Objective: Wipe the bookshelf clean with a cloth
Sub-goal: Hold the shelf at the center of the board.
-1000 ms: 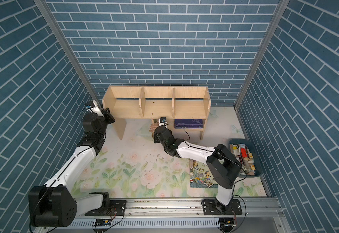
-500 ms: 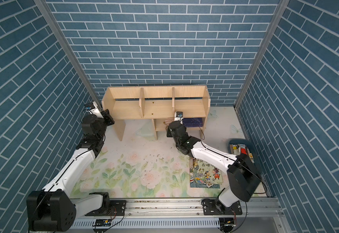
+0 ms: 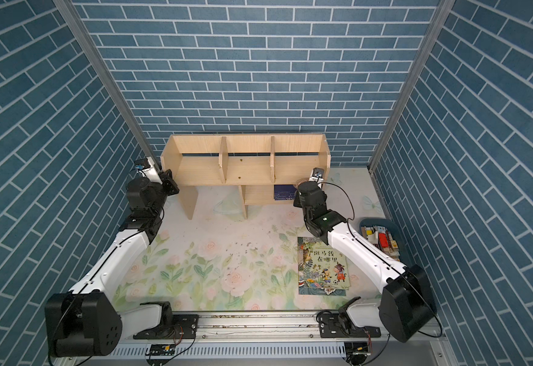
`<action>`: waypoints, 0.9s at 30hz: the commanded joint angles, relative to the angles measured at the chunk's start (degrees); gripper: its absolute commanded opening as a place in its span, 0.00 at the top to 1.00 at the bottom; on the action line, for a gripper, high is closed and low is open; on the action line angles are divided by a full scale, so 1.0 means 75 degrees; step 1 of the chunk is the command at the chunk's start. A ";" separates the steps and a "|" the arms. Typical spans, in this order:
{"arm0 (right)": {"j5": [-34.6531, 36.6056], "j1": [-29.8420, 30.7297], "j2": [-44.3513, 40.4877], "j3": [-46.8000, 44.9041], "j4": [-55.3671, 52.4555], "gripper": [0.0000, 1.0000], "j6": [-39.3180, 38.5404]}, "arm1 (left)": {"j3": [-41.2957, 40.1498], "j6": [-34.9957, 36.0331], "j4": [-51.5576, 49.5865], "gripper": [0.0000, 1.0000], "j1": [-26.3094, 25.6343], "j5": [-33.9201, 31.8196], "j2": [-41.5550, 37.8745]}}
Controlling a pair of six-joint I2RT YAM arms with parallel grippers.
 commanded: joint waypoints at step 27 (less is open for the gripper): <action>0.0436 -0.0622 -0.1295 -0.1004 0.0134 1.00 -0.0204 | 0.0135 -0.0293 -0.0216 1.00 -0.0067 0.1032 0.0289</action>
